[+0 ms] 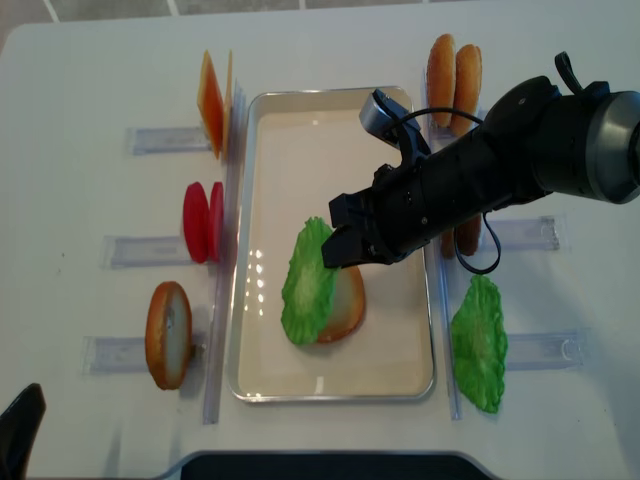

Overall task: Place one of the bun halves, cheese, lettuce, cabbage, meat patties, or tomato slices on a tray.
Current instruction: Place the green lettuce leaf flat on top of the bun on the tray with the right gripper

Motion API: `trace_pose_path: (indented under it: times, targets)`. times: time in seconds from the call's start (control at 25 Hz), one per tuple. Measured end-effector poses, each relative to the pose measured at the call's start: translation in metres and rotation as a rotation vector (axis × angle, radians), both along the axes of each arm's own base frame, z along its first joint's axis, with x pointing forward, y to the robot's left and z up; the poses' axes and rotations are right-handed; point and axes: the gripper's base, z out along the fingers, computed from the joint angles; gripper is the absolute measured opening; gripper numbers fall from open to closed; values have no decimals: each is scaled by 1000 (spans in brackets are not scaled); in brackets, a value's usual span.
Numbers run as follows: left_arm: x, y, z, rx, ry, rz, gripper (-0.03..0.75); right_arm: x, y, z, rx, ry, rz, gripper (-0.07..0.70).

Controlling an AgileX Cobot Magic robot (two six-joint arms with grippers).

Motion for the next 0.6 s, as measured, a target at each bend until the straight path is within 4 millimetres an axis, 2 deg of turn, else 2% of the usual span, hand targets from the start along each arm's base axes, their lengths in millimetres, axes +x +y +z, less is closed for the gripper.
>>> trace_pose_path:
  times: [0.6]
  targets:
    - [0, 0, 0, 0, 0, 0, 643, 1, -4, -5, -63, -47, 15, 66]
